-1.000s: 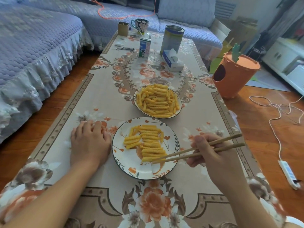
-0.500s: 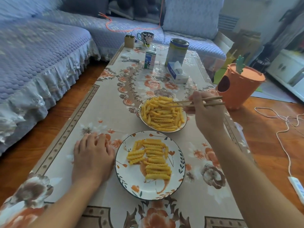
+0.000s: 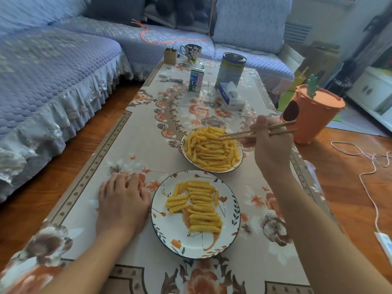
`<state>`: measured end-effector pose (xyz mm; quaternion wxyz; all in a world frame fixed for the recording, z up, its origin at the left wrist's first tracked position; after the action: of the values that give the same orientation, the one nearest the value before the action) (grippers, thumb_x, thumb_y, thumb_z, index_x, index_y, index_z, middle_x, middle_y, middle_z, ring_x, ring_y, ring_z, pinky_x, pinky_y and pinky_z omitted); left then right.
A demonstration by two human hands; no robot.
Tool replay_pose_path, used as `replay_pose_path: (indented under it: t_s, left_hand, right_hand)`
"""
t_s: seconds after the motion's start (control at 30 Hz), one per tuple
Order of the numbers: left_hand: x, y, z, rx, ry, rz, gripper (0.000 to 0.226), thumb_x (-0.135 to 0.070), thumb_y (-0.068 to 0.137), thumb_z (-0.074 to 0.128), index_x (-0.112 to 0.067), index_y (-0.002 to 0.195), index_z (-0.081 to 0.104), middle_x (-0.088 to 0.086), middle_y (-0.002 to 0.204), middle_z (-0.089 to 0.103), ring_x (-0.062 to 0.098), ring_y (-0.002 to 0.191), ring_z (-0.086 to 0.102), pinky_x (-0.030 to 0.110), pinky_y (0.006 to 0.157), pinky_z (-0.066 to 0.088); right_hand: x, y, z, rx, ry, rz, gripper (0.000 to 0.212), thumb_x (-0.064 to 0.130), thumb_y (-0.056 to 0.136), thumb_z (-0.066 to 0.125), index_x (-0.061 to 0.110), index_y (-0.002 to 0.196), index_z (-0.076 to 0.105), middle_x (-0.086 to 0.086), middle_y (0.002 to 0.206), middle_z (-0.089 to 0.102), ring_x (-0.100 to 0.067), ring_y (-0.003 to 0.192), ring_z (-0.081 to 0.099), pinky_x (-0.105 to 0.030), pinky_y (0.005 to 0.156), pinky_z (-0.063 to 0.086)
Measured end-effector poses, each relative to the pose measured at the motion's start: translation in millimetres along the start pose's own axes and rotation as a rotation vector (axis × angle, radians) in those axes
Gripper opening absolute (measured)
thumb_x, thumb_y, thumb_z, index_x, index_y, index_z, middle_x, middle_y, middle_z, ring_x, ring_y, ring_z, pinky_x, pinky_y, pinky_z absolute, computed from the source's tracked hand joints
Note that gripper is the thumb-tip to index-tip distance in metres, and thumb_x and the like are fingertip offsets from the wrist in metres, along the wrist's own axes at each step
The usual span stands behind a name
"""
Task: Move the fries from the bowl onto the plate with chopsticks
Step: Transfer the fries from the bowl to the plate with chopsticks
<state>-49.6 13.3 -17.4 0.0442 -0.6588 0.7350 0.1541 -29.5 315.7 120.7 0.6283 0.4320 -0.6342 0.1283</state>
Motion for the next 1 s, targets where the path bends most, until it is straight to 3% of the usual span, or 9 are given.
replay_pose_path:
  t_s: [0.13, 0.27, 0.4, 0.47, 0.53, 0.67, 0.83, 1.0]
  left_hand:
    - [-1.1, -0.6, -2.5, 0.014, 0.006, -0.002, 0.042, -0.035, 0.099, 0.045, -0.017, 0.134, 0.06, 0.016, 0.144, 0.054, 0.034, 0.139, 0.042, 0.052, 0.12, 0.029]
    - [-0.3, -1.1, -0.5, 0.002, 0.001, 0.002, 0.038, -0.032, 0.098, 0.049, -0.015, 0.131, 0.061, 0.017, 0.141, 0.055, 0.036, 0.137, 0.043, 0.054, 0.119, 0.029]
    - [0.4, -1.2, 0.2, 0.008, -0.003, -0.002, 0.039, -0.031, 0.098, 0.049, -0.014, 0.131, 0.061, 0.018, 0.14, 0.056, 0.037, 0.136, 0.043, 0.054, 0.118, 0.029]
    - [-0.1, -1.7, -0.5, 0.012, -0.001, -0.003, 0.039, -0.031, 0.098, 0.049, -0.014, 0.132, 0.06, 0.018, 0.141, 0.055, 0.037, 0.137, 0.042, 0.055, 0.119, 0.029]
    - [-1.0, -1.9, -1.1, 0.018, 0.002, -0.008, 0.041, -0.032, 0.099, 0.048, -0.014, 0.134, 0.059, 0.018, 0.144, 0.054, 0.037, 0.139, 0.04, 0.054, 0.12, 0.027]
    - [-1.5, -1.6, -1.1, 0.02, 0.002, -0.01, 0.041, -0.033, 0.1, 0.046, -0.015, 0.135, 0.058, 0.018, 0.146, 0.052, 0.036, 0.141, 0.039, 0.054, 0.121, 0.026]
    - [-1.2, -2.1, -1.9, 0.019, -0.005, -0.009, 0.042, -0.033, 0.1, 0.046, -0.014, 0.137, 0.057, 0.019, 0.147, 0.051, 0.038, 0.141, 0.039, 0.054, 0.12, 0.026]
    - [-2.0, -2.5, -3.0, 0.023, 0.004, -0.009, 0.043, -0.033, 0.1, 0.045, -0.015, 0.137, 0.057, 0.019, 0.147, 0.051, 0.037, 0.142, 0.039, 0.054, 0.12, 0.026]
  right_hand:
    - [40.3, -32.3, -34.9, 0.183, 0.081, 0.16, 0.045, 0.037, 0.105, 0.049, 0.001, 0.082, 0.065, -0.015, 0.059, 0.069, -0.031, 0.052, 0.07, -0.039, 0.054, 0.062]
    - [50.5, -93.1, -62.2, 0.364, 0.062, 0.279, 0.051, 0.044, 0.092, 0.052, -0.004, 0.079, 0.064, -0.021, 0.056, 0.065, -0.035, 0.048, 0.067, -0.039, 0.047, 0.06]
    - [33.4, -136.2, -68.3, 0.353, 0.069, 0.315, 0.063, 0.076, 0.073, 0.068, 0.013, 0.073, 0.071, -0.024, 0.059, 0.066, -0.035, 0.049, 0.068, -0.032, 0.046, 0.056]
    - [30.2, -147.1, -71.3, 0.35, 0.079, 0.309, 0.065, 0.082, 0.066, 0.071, 0.017, 0.074, 0.073, -0.021, 0.06, 0.067, -0.033, 0.05, 0.069, -0.032, 0.047, 0.057]
    - [31.8, -153.7, -76.4, 0.289, 0.054, 0.265, 0.059, 0.074, 0.072, 0.071, 0.015, 0.075, 0.073, -0.017, 0.061, 0.068, -0.033, 0.048, 0.069, -0.034, 0.046, 0.058]
    - [37.6, -162.5, -88.6, 0.15, -0.013, 0.183, 0.035, 0.036, 0.088, 0.062, 0.004, 0.074, 0.068, -0.017, 0.054, 0.064, -0.03, 0.044, 0.066, -0.033, 0.044, 0.056]
    - [39.1, -171.4, -78.6, 0.18, -0.068, 0.2, 0.024, 0.04, 0.086, 0.058, 0.024, 0.073, 0.07, -0.012, 0.052, 0.067, -0.024, 0.045, 0.067, -0.021, 0.049, 0.054]
    - [38.7, -172.6, -72.9, 0.153, -0.019, 0.215, 0.024, 0.039, 0.085, 0.06, 0.023, 0.069, 0.07, -0.013, 0.053, 0.068, -0.026, 0.046, 0.068, -0.023, 0.048, 0.054]
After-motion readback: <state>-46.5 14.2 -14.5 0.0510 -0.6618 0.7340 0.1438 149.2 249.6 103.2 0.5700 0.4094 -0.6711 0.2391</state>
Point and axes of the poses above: each hand's wrist, its own y-axis towards the middle knuckle, its own z-axis out of the palm, x = y × z, the point moved 1 cm from there along y, towards the middle knuckle
